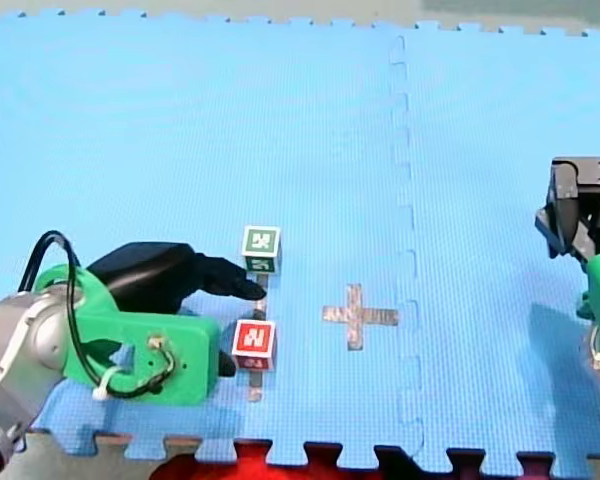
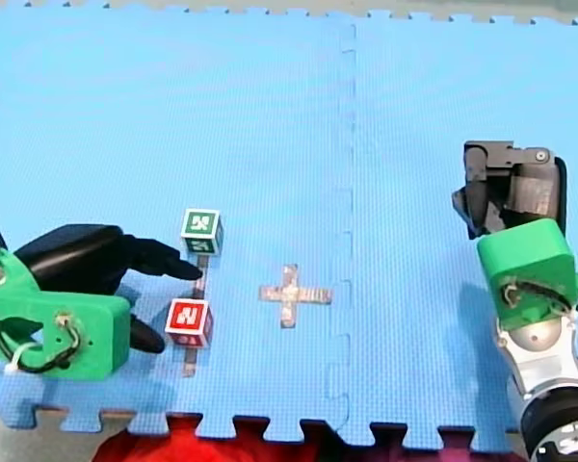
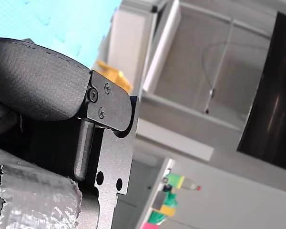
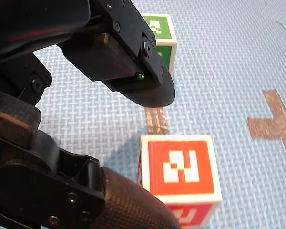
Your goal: Stack cube left
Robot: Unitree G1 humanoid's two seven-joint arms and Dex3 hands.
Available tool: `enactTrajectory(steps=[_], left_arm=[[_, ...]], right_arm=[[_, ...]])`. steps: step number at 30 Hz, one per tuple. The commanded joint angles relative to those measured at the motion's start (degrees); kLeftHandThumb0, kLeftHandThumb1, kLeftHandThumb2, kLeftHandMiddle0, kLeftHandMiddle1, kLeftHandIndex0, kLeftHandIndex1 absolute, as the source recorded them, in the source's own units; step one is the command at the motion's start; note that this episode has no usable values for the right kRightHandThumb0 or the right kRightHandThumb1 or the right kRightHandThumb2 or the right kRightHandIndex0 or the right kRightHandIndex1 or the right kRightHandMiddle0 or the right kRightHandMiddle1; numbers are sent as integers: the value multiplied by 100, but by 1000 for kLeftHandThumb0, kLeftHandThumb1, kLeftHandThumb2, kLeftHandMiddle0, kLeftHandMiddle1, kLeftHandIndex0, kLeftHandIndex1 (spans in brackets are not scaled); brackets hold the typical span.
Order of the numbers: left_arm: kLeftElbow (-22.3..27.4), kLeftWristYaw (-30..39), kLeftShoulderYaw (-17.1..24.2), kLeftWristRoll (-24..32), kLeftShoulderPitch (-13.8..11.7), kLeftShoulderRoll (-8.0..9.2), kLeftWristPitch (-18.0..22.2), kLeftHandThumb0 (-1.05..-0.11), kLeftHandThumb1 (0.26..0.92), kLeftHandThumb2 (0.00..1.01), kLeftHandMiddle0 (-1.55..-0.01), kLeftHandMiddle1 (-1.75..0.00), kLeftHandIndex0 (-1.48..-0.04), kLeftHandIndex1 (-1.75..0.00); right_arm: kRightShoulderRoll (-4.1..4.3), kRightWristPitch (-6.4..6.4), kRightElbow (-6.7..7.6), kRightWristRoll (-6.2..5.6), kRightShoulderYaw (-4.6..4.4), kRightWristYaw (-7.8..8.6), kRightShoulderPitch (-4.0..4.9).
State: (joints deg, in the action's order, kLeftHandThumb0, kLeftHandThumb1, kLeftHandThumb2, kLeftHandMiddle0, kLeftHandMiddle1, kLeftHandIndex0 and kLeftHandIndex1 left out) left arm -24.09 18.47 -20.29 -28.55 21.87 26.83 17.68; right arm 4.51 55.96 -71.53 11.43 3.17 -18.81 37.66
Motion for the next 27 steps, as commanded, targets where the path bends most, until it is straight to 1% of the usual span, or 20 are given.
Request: enactTrajectory(steps=[1,7,14,18,19,21,23,24,27], left_arm=[[135,-13,54,15,-116,53,-59,-1048,855,16,-824,-1746,-644,-7],[-45,-178,110,117,-152,-71,6,-1048,856,11,-825,-1746,-665,-14],[0,-260,117,94,-209,-79,22,-1048,855,7,-828,-1746,-668,-13],[75,-640,92,-101,-316,-99,133,-1048,875,15,-831,-1746,-713,-31],[26,-895,62,-225,-369,-118,232,-1048,892,21,-832,-1746,-722,-33],[-306,-1653,-29,-546,-434,-225,486,-1048,913,30,-834,-1746,-728,-33],[-692,-2450,-128,-849,-438,-402,612,-1048,919,59,-838,-1746,-740,-31],[-951,-2901,-204,-1022,-397,-505,645,-1048,920,65,-838,-1746,-743,-31],[-1705,-4409,-388,-1455,-307,-789,841,-1048,921,96,-853,-1746,-756,-30]], right_arm=[[41,-17,-9,-27,17,4,30],[49,-10,-4,-19,12,-5,15],[63,15,9,1,0,-33,0],[67,30,25,-1,-2,-36,-5],[67,35,30,-2,-1,-36,-7],[66,48,39,-9,2,-33,-13],[66,56,44,-19,9,-25,-15],[67,59,47,-23,11,-23,-14],[75,71,59,-30,18,-16,-15]])
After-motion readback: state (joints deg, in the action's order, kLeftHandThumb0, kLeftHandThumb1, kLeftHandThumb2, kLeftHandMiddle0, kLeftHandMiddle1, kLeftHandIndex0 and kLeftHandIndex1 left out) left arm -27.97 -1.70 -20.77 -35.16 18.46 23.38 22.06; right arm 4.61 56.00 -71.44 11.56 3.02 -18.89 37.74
